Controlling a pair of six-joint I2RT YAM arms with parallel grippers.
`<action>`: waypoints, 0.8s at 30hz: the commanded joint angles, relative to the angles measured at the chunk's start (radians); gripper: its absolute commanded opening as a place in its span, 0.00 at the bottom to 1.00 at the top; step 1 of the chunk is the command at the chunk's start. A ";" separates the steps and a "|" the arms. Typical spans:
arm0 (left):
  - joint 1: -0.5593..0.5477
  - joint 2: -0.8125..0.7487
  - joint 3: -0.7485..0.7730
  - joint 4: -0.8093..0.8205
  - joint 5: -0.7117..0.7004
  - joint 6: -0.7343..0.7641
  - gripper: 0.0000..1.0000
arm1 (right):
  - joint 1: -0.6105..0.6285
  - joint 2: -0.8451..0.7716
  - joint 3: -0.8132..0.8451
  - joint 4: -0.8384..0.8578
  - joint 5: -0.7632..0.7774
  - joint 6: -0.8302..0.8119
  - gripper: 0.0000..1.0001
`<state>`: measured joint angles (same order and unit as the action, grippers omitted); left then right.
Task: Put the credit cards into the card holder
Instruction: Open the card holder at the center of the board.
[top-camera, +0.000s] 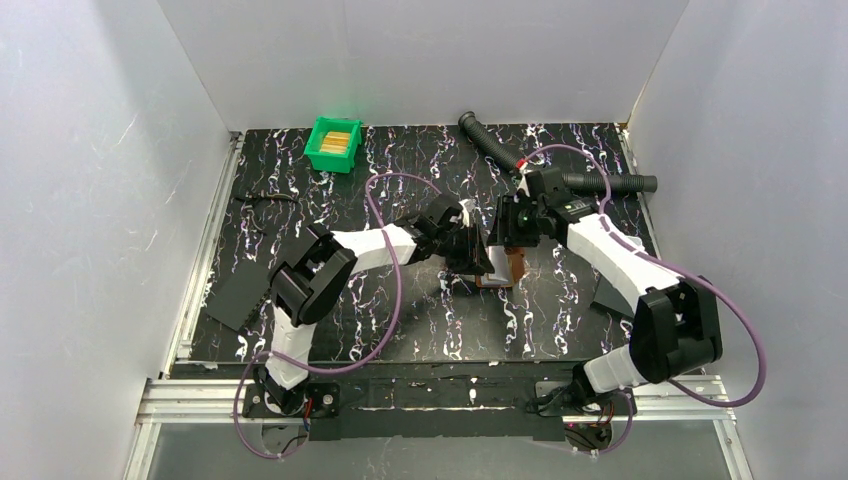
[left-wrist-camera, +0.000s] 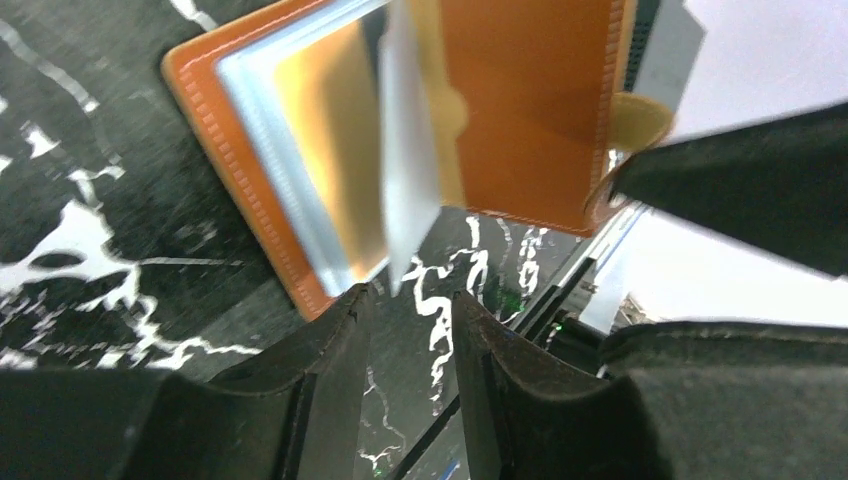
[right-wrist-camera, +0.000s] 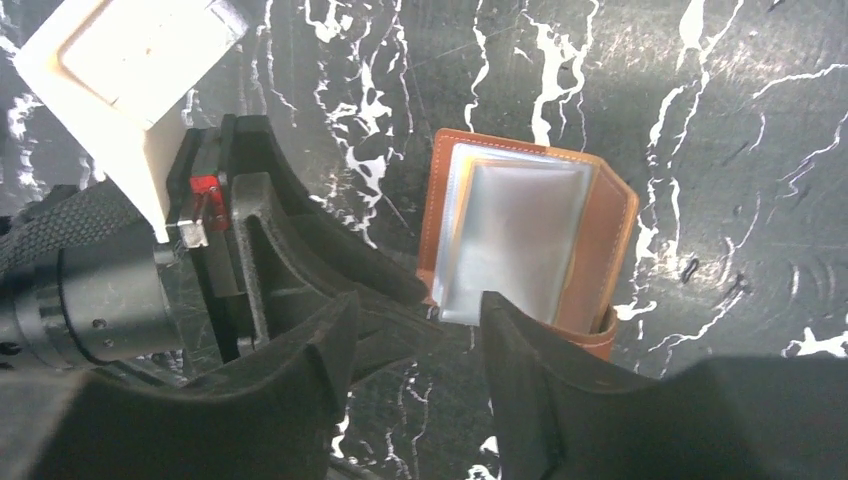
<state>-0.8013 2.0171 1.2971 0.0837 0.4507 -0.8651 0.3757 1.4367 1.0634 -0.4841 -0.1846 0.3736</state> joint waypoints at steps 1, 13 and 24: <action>0.005 -0.101 -0.064 -0.064 -0.094 0.009 0.35 | 0.075 0.087 0.037 0.003 0.110 -0.059 0.62; 0.041 -0.221 -0.214 -0.149 -0.156 0.018 0.45 | 0.146 0.201 -0.031 0.059 0.344 -0.093 0.76; 0.052 -0.147 -0.134 -0.165 -0.119 0.011 0.56 | 0.143 0.230 -0.079 0.123 0.266 -0.087 0.75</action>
<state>-0.7601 1.8534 1.1160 -0.0616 0.3225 -0.8581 0.5209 1.6524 1.0088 -0.4061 0.1089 0.2855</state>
